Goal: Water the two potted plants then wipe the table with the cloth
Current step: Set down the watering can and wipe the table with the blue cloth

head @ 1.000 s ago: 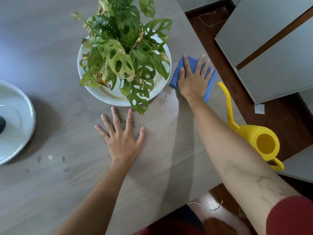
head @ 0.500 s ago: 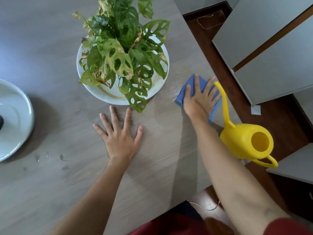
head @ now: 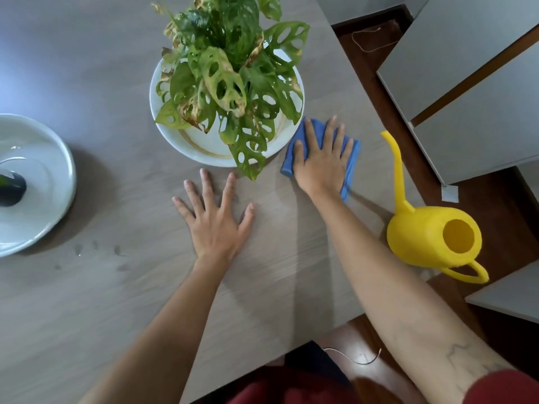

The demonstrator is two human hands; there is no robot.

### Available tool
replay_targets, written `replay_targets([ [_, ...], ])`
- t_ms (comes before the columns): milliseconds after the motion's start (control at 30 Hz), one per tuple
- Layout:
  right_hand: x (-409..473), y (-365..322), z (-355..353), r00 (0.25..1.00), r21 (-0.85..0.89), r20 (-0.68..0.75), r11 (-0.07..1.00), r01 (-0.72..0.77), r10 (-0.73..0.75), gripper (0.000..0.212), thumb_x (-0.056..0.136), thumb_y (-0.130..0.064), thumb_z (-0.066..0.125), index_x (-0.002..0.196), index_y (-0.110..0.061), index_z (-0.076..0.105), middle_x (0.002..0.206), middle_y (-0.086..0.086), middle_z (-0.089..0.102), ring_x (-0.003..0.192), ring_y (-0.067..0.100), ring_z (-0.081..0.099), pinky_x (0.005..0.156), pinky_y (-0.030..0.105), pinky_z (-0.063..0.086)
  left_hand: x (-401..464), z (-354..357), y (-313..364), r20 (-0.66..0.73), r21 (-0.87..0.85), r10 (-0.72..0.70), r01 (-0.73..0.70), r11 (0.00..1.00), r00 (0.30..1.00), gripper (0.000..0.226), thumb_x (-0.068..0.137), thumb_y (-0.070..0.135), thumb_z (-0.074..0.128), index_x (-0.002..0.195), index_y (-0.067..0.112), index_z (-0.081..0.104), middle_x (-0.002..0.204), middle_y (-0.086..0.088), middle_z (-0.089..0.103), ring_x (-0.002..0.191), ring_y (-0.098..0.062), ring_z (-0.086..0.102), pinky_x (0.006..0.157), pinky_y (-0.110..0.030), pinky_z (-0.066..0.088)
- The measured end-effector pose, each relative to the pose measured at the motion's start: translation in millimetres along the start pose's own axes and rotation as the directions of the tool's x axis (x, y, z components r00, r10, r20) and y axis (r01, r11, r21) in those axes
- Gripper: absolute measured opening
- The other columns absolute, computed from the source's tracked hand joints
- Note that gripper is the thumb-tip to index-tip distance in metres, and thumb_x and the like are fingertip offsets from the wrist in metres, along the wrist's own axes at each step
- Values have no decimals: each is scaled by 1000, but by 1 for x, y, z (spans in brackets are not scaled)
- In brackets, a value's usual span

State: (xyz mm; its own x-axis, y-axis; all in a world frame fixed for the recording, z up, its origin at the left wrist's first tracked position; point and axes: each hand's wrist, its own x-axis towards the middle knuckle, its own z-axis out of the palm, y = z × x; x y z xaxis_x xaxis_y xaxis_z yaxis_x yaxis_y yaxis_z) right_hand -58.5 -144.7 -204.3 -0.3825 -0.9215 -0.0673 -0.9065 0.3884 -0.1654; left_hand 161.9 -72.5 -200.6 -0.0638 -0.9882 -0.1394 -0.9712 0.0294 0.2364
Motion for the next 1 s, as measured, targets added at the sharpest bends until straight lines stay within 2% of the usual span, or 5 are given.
replay_targets([
  [167, -67, -16, 9, 993, -21, -26, 993, 113, -114, 58, 105, -54, 21, 159, -33, 26, 168, 15, 17, 155, 36, 14, 125, 55, 10, -21, -16, -27, -114, -193, -19, -3, 981, 993, 69, 93, 56, 38, 155, 28, 28, 166, -10, 10, 153, -33, 3, 122, -57, -1],
  [333, -132, -57, 22, 966, -9, -6, 966, 257, -257, 56, 107, -51, 25, 159, -32, 28, 168, 15, 17, 155, 37, 14, 125, 56, 11, -64, -31, -95, -239, -262, -204, 140, 955, 949, 66, 95, 50, 42, 153, 20, 36, 164, -12, 19, 153, -31, 11, 123, -52, 4],
  [533, -191, -123, 35, 896, 10, 36, 897, 443, -443, 55, 106, -50, 28, 159, -33, 28, 169, 16, 14, 155, 37, 13, 125, 56, 10, -110, -37, -189, -233, -252, -348, 289, 923, 908, 65, 93, 50, 43, 151, 19, 40, 163, -15, 21, 152, -35, 12, 122, -58, 8],
  [767, -226, -222, 58, 825, 74, 29, 824, 561, -564, 55, 104, -48, 34, 157, -34, 32, 168, 15, 15, 155, 36, 15, 124, 56, 11, -136, -53, -274, -208, -202, -495, 459, 865, 844, 69, 93, 53, 31, 153, 17, 36, 164, -15, 17, 152, -33, 11, 123, -54, 3],
  [1000, -271, -328, 80, 769, 195, 30, 758, 622, -639, 58, 99, -47, 42, 155, -34, 37, 167, 15, 19, 156, 35, 13, 125, 55, 8, -152, -70, -333, -260, -251, -566, 511, 822, 783, 65, 96, 47, 27, 154, 19, 32, 165, -12, 16, 153, -30, 8, 123, -47, 0],
])
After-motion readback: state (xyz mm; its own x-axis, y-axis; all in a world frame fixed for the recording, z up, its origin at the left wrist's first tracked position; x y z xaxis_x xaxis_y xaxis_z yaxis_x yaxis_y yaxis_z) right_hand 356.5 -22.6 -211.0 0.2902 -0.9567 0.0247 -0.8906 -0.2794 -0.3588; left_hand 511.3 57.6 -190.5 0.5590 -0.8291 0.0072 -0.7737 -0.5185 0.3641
